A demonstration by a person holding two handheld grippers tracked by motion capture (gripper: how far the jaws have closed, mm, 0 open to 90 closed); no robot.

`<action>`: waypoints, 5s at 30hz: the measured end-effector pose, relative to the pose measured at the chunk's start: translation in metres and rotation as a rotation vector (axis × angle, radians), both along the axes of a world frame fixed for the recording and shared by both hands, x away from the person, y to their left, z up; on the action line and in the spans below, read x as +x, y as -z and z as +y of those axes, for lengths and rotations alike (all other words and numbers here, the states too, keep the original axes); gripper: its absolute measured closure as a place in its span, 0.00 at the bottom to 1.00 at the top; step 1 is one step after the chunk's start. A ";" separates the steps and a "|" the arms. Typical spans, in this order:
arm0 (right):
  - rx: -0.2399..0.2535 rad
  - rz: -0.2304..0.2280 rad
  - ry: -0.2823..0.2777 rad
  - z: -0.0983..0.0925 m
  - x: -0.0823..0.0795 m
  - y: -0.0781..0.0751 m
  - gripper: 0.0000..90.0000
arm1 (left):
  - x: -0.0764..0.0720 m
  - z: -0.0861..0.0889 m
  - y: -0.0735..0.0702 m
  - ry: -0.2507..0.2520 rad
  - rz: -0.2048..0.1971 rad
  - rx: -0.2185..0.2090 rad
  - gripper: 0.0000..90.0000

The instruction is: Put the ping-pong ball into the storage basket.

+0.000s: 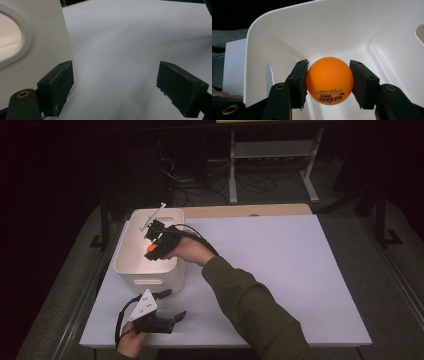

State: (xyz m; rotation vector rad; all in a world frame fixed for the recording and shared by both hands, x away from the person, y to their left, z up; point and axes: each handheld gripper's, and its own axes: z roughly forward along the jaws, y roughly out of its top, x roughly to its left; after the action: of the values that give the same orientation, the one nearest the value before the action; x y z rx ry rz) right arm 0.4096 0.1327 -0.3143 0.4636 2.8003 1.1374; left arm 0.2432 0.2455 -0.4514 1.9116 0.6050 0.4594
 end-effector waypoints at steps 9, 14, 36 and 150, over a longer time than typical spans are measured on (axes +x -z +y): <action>0.021 -0.003 0.031 -0.006 0.000 -0.005 0.40 | -0.001 0.000 0.000 0.000 -0.004 0.000 0.16; 0.046 0.003 0.056 -0.017 0.001 -0.012 0.37 | 0.000 0.001 0.000 -0.001 -0.002 -0.002 0.16; 0.133 -0.015 0.138 -0.089 0.001 -0.027 0.29 | 0.001 0.000 0.000 -0.004 0.007 -0.005 0.16; 0.175 -0.113 0.578 -0.312 -0.122 0.122 0.00 | 0.001 -0.001 0.000 -0.003 0.014 0.003 0.16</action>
State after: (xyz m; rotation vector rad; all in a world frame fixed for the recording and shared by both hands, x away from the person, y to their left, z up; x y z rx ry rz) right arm 0.2879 -0.1795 -0.4362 1.0931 2.2415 1.2117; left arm 0.2439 0.2445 -0.4516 1.9187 0.6161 0.4493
